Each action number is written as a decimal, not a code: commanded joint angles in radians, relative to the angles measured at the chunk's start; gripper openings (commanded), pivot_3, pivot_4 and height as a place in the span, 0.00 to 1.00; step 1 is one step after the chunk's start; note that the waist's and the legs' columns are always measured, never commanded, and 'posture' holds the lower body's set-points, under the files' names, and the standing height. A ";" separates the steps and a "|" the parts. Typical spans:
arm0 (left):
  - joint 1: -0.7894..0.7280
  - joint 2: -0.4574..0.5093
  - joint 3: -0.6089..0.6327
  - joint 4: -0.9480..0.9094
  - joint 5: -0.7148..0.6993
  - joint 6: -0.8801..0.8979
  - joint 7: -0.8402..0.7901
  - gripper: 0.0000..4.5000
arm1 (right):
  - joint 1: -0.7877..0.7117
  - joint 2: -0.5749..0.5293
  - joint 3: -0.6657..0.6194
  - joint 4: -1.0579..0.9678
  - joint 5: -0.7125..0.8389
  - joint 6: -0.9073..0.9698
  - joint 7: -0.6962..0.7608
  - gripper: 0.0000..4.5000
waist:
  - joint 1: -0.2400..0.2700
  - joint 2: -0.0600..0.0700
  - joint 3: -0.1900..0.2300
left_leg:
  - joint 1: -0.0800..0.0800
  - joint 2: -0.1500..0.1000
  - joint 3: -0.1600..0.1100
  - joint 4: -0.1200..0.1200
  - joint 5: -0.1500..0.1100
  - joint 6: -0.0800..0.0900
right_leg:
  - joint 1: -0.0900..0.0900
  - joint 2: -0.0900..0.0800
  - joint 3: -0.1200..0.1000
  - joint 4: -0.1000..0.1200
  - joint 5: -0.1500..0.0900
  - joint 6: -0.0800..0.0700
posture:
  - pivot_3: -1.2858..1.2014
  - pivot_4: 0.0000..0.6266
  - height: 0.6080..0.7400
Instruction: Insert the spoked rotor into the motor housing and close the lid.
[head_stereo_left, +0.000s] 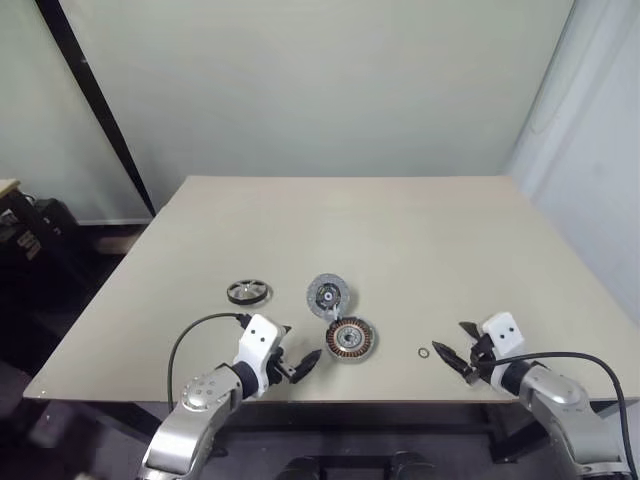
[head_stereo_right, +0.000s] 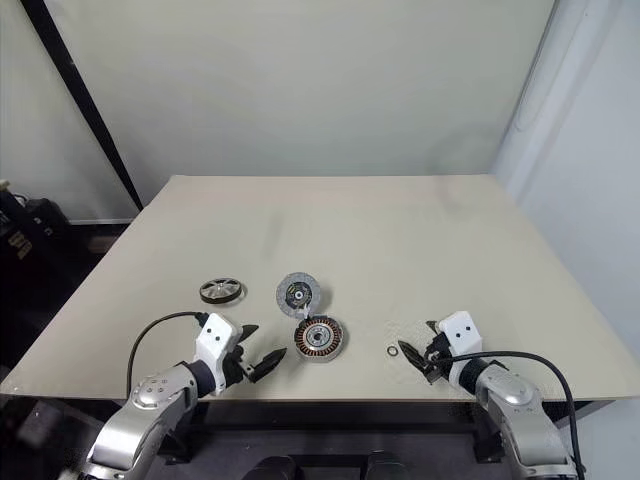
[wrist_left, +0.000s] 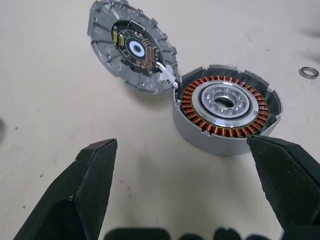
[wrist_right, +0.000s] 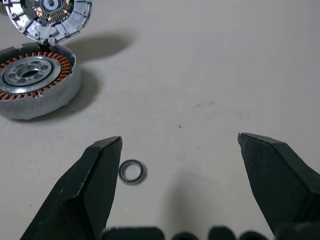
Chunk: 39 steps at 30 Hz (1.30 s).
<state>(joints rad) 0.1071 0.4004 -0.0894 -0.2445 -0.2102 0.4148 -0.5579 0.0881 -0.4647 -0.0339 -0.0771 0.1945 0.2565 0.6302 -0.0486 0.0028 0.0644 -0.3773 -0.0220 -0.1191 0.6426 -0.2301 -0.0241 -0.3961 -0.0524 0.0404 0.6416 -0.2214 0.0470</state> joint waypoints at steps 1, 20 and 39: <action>-0.005 0.003 0.025 -0.049 -0.008 -0.013 0.009 0.99 | -0.021 -0.010 -0.010 -0.003 -0.001 -0.026 0.004 0.90 | 0.001 0.000 0.000 | 0.000 0.000 0.000 0.000 0.000 0.000 | 0.000 0.000 0.000 0.000 0.000 0.000 | 0.52 0.00 1.00; 0.013 0.049 0.041 -0.066 -0.117 0.024 -0.105 0.99 | 0.009 -0.010 0.010 -0.110 -0.007 0.059 -0.031 0.90 | 0.000 0.000 0.000 | 0.000 0.000 0.000 0.000 0.000 0.000 | -0.001 0.000 0.000 0.000 0.000 0.000 | 0.52 0.00 1.00; 0.057 0.159 -0.011 -0.039 -0.140 -0.014 -0.301 0.99 | -0.023 -0.009 0.154 -0.174 -0.057 0.268 -0.073 0.90 | 0.000 0.000 0.000 | -0.004 0.001 0.002 0.000 0.000 0.000 | -0.009 -0.001 0.000 0.000 0.000 0.000 | 0.52 0.00 1.00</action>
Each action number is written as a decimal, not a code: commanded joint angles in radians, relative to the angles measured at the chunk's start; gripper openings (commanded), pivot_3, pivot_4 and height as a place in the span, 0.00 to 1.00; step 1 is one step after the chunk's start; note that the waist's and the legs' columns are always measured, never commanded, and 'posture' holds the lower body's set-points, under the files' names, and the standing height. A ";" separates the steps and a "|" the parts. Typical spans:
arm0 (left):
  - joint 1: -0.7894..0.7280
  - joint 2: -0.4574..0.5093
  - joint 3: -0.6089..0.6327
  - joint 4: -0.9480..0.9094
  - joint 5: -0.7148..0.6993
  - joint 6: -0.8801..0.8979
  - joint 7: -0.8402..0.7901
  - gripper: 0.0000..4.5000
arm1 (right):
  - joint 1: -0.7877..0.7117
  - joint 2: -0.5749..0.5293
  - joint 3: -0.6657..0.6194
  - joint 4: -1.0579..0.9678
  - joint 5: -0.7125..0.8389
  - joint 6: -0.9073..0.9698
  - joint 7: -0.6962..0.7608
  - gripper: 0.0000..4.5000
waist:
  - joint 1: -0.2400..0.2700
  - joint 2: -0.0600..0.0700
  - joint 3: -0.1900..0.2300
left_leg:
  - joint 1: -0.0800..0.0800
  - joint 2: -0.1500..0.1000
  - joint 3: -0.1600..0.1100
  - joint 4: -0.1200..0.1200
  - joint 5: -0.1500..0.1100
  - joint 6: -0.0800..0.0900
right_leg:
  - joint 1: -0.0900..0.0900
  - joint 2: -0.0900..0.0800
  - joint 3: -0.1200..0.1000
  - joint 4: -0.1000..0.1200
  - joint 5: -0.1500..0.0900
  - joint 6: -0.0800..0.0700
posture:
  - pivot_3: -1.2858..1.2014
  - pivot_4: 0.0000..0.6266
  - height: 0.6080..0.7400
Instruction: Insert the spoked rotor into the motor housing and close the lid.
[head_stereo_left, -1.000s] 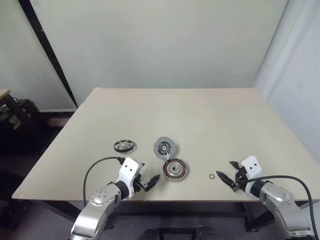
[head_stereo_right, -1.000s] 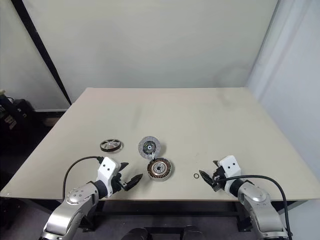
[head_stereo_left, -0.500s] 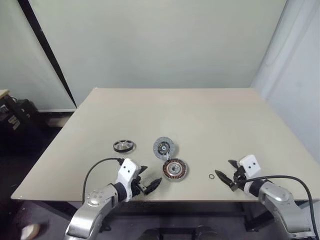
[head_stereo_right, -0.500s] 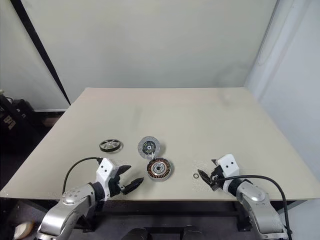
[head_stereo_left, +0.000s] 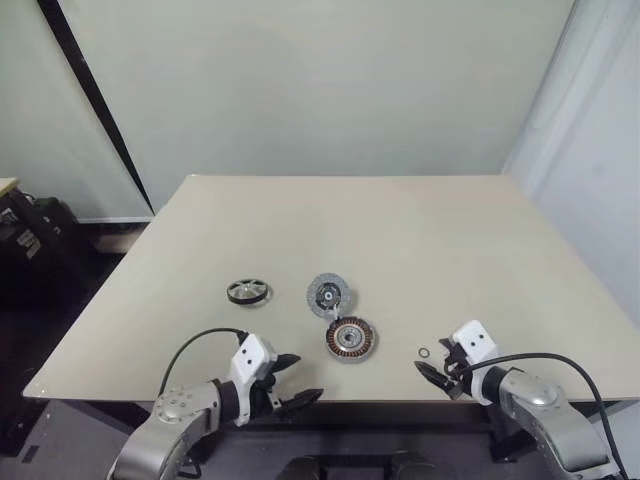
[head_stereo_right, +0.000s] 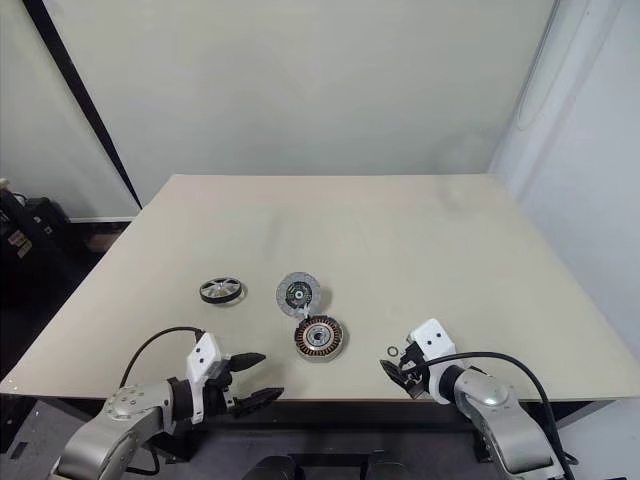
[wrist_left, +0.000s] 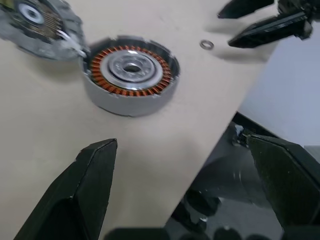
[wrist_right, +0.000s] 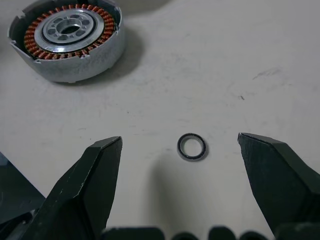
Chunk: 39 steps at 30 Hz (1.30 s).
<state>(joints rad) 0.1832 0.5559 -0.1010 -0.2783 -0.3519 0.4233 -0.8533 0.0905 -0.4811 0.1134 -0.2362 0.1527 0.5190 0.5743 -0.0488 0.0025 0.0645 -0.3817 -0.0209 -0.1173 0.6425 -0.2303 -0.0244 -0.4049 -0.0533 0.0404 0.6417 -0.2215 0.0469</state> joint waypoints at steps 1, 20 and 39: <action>-0.021 0.003 0.000 -0.004 0.003 -0.024 -0.006 0.99 | -0.031 0.010 0.011 -0.006 -0.019 0.007 -0.023 0.90 | 0.000 0.000 0.000 | 0.000 0.000 0.000 0.000 0.000 0.000 | 0.000 0.000 0.000 0.000 0.000 0.000 | 0.52 0.00 1.00; -0.040 0.018 -0.032 -0.010 0.027 -0.023 -0.011 0.99 | -0.079 0.088 0.014 0.151 -0.046 -0.019 -0.091 0.90 | 0.000 0.000 0.000 | 0.000 0.000 0.000 0.000 0.002 0.004 | 0.000 0.001 0.000 0.001 0.000 0.000 | 0.52 0.00 1.00; -0.057 0.003 -0.034 0.010 0.028 -0.040 -0.003 1.00 | -0.100 0.121 -0.014 0.144 -0.018 -0.047 -0.104 0.16 | 0.000 0.000 0.000 | 0.001 0.000 0.001 0.000 0.003 0.004 | 0.001 0.001 0.000 0.001 0.000 0.000 | 0.52 0.00 1.00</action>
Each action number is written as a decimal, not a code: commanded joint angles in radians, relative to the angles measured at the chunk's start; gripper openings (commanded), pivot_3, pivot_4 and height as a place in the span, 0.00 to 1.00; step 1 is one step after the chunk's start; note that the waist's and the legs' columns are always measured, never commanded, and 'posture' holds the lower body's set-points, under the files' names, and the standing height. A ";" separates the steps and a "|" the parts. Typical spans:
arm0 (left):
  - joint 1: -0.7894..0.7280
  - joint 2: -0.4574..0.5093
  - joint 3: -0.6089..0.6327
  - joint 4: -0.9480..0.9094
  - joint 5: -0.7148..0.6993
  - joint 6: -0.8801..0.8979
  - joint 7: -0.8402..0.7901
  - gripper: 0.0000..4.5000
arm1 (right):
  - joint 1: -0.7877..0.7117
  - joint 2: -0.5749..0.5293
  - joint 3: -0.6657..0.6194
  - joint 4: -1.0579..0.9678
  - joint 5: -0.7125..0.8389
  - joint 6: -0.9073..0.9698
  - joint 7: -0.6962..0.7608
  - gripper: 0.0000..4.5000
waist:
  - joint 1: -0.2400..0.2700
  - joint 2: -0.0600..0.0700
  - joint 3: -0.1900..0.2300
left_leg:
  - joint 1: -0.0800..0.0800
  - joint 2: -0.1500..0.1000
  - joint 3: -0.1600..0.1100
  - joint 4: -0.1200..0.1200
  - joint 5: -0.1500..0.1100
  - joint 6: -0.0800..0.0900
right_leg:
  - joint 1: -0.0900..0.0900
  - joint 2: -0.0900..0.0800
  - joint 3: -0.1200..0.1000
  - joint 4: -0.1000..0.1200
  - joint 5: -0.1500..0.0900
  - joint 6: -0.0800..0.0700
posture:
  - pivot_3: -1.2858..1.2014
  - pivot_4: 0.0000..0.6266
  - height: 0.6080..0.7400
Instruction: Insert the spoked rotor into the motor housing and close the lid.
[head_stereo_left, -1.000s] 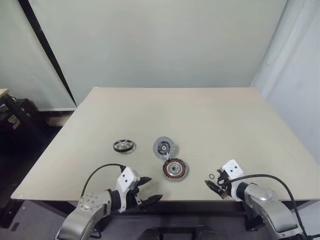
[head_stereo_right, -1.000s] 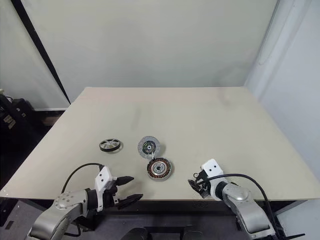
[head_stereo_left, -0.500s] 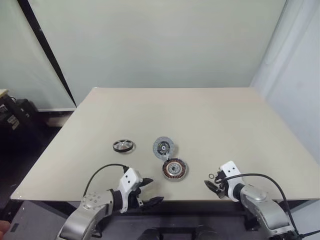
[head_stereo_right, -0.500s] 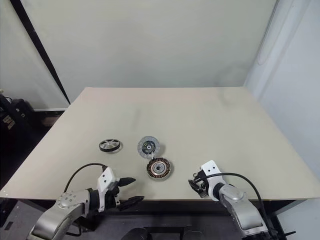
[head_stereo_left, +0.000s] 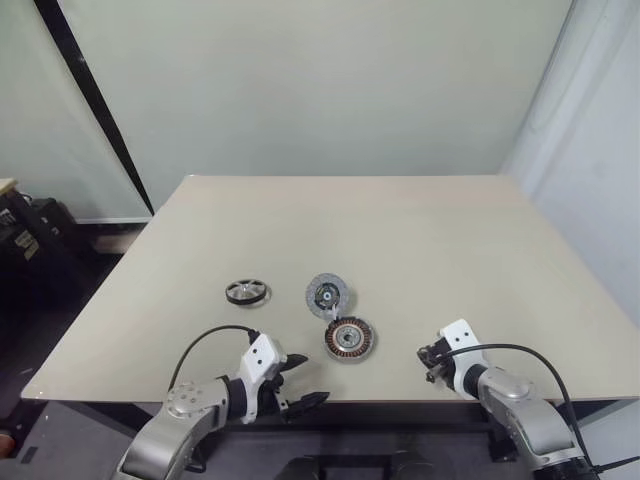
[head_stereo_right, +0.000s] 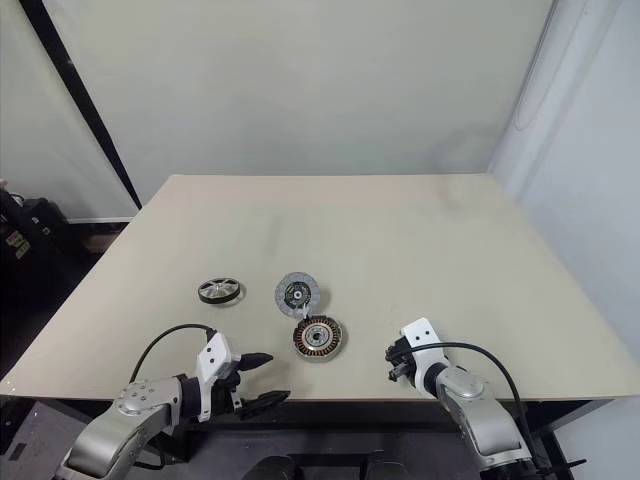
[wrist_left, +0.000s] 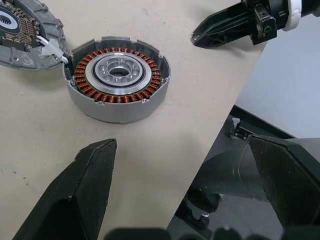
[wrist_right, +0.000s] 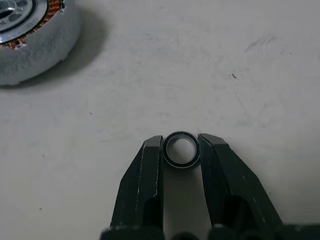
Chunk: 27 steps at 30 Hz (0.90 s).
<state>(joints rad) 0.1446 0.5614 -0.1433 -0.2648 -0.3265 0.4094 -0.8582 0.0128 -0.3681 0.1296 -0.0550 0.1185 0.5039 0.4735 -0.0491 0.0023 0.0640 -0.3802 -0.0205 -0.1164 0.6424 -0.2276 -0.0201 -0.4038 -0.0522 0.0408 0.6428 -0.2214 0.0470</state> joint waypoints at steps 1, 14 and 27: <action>-0.019 -0.007 0.014 0.000 0.000 -0.029 0.005 1.00 | -0.030 0.013 -0.033 -0.048 0.021 -0.028 -0.003 0.16 | 0.000 0.000 0.000 | 0.000 0.000 0.000 0.000 0.000 0.000 | 0.000 0.000 0.000 0.000 0.000 0.000 | 0.52 0.00 1.00; -0.036 -0.022 0.050 0.064 0.002 -0.105 0.021 1.00 | -0.214 0.090 0.132 -0.135 0.026 0.083 0.060 0.16 | 0.000 0.000 0.000 | 0.001 0.000 0.000 0.000 0.000 0.000 | 0.000 0.001 0.000 0.001 0.000 0.000 | 0.52 0.00 1.00; -0.017 -0.052 0.060 0.090 0.023 -0.190 0.063 1.00 | -0.351 0.190 0.250 0.054 -0.027 0.077 0.055 0.16 | 0.000 0.000 -0.001 | 0.002 0.000 -0.001 0.000 0.000 0.000 | 0.000 0.001 0.000 0.003 0.000 0.000 | 0.52 0.00 1.00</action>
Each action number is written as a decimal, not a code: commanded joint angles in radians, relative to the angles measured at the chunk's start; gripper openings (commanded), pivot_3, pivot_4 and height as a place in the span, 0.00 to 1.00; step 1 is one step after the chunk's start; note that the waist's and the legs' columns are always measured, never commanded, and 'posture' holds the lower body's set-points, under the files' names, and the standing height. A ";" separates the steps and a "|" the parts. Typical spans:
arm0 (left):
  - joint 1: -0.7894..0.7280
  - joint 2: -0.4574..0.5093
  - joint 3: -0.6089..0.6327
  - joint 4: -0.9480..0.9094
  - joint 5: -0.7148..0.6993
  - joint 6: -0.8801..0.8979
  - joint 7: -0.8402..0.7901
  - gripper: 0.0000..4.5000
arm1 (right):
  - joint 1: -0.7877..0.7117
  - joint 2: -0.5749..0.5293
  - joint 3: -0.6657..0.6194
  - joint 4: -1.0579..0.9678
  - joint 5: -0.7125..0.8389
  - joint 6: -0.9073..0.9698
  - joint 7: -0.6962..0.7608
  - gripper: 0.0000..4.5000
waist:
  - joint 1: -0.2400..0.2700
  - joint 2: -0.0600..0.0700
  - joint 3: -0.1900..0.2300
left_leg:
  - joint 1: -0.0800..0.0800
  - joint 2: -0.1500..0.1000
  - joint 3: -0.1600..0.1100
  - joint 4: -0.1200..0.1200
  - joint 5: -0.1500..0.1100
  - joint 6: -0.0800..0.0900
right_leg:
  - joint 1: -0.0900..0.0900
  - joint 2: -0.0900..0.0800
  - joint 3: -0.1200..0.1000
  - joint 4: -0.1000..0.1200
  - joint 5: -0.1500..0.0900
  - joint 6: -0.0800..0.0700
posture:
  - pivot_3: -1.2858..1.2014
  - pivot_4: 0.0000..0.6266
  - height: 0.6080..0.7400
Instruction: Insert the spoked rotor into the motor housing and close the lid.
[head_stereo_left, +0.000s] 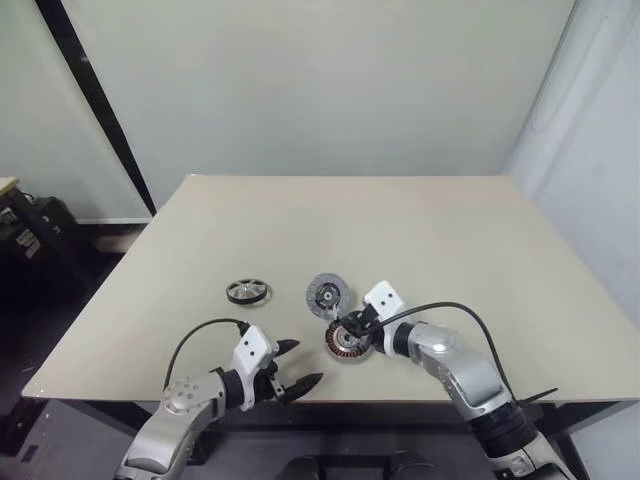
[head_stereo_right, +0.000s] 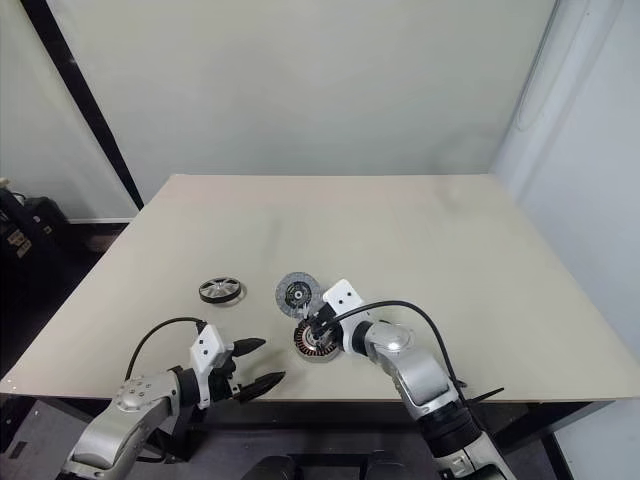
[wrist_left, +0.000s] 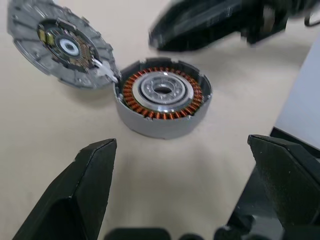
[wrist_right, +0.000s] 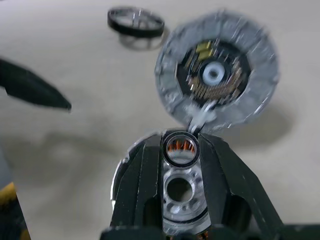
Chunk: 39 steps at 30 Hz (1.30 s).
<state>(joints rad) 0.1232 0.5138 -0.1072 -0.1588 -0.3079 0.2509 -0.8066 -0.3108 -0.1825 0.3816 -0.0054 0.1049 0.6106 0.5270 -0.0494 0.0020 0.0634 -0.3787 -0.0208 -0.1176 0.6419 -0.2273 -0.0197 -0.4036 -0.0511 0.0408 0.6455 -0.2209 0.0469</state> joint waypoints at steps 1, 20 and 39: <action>0.007 -0.006 0.026 -0.015 0.006 -0.037 0.013 1.00 | -0.028 0.006 -0.003 0.011 -0.015 -0.033 0.002 0.16 | 0.000 0.000 0.000 | 0.000 0.000 0.000 0.000 0.000 0.000 | 0.000 0.000 0.000 0.000 0.000 0.000 | 0.52 0.00 1.00; 0.025 -0.014 0.028 -0.003 0.017 -0.071 0.027 1.00 | -0.027 0.037 -0.009 0.136 -0.039 -0.098 0.004 0.16 | 0.000 0.000 0.000 | 0.001 0.000 0.000 0.000 0.000 0.000 | 0.000 0.000 0.000 0.001 0.000 0.000 | 0.52 0.00 1.00; 0.022 -0.019 0.027 0.003 0.024 -0.074 0.031 1.00 | -0.019 0.024 0.001 0.157 -0.047 -0.097 0.010 0.16 | 0.000 0.000 0.000 | 0.001 0.000 0.000 0.000 0.000 0.000 | 0.001 0.000 0.000 0.001 0.000 0.000 | 0.52 0.00 1.00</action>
<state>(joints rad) 0.1578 0.4959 -0.0990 -0.1482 -0.2875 0.2006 -0.7781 -0.3123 -0.1569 0.3845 0.1557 0.0739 0.5203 0.5299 -0.0497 0.0023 0.0632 -0.3772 -0.0206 -0.1174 0.6418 -0.2273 -0.0197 -0.4029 -0.0506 0.0409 0.6463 -0.2209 0.0468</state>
